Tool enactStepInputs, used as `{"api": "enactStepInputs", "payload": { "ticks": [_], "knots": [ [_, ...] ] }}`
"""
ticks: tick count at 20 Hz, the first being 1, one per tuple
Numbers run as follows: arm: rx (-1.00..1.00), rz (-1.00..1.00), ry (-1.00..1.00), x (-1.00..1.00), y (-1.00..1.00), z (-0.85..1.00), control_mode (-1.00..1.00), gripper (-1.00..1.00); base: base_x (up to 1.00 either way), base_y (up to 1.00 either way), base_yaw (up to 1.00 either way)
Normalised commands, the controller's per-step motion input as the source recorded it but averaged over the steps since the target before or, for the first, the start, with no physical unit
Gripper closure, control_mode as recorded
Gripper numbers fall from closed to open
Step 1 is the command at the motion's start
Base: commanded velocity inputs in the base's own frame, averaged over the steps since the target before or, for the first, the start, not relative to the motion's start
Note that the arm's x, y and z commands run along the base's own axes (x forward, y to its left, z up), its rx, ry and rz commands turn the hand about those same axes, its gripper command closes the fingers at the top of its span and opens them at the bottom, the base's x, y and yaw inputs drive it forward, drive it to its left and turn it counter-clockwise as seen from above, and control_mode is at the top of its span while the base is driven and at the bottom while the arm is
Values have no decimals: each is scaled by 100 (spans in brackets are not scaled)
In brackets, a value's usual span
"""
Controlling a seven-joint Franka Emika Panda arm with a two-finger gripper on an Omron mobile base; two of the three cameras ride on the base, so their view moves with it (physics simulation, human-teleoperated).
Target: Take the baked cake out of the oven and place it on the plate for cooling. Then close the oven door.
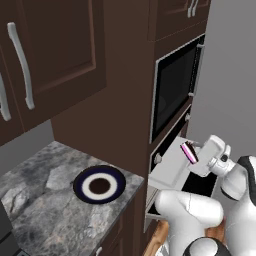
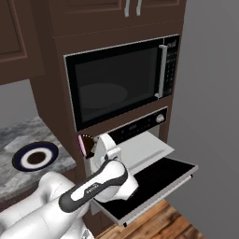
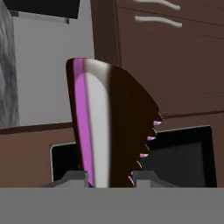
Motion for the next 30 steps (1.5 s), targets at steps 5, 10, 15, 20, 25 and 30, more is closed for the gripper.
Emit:
{"api": "enactStepInputs", "payload": {
  "ticks": [5, 10, 15, 20, 25, 30],
  "knots": [
    [-18, -2, 2, 0, 71, -35, -100, 100, 0, 0, 0],
    [-21, -3, 8, 12, 91, -34, -100, 100, 0, 0, 0],
    [-16, -4, 9, 20, 100, -35, -100, 100, 0, 0, 0],
    [-14, -4, 7, 20, 99, -45, -100, 100, 0, 0, 0],
    [-14, -2, 5, 17, 85, -60, -100, 100, 0, 0, 0],
    [-15, 0, 11, 22, 80, -85, -100, 100, 0, 0, 0]
  ]
}}
